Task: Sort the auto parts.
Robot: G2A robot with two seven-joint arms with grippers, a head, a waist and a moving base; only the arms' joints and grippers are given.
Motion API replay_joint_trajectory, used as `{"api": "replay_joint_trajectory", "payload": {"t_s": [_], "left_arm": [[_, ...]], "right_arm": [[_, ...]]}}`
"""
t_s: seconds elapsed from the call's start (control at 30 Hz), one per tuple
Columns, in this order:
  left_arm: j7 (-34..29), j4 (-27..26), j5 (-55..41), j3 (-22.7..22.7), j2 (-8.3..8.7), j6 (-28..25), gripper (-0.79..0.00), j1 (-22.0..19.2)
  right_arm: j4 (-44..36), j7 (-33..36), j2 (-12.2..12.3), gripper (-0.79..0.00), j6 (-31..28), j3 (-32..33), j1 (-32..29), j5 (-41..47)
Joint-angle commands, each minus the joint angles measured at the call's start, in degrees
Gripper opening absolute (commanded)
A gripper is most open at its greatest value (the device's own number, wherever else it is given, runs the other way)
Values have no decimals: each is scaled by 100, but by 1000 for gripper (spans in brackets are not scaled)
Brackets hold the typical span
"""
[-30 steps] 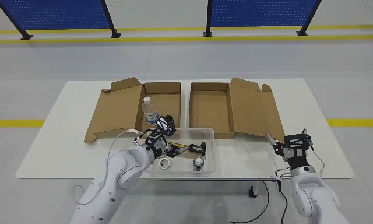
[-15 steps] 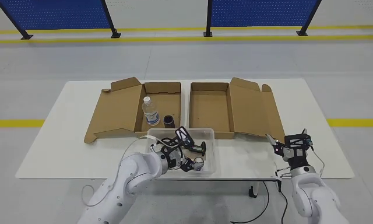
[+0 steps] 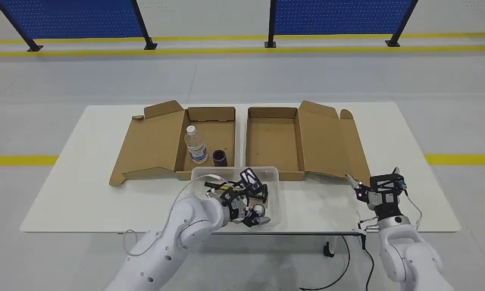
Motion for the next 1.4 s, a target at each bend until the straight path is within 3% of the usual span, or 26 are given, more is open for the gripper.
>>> {"api": "replay_joint_trajectory", "payload": {"t_s": [0.0,0.27,0.47,0.73,0.8,1.13,1.37], "left_arm": [[-37,43,-20,35,-9,14,-154,-48],[-227,144,-95,135,-31,24,-286,-190],[-318,223,-132,226,-42,-56,-271,-270],[-440,324,-156,332,-61,-33,-314,-358],[-437,360,-193,357,-67,-51,-283,-384],[-455,603,-205,522,-112,-26,-394,-537],[-499,629,-188,537,-118,36,-419,-584]], "right_arm": [[0,0,0,0,0,0,0,0],[0,0,0,0,0,0,0,0],[0,0,0,0,0,0,0,0],[0,0,0,0,0,0,0,0],[0,0,0,0,0,0,0,0],[0,0,0,0,0,0,0,0],[0,0,0,0,0,0,0,0]]}}
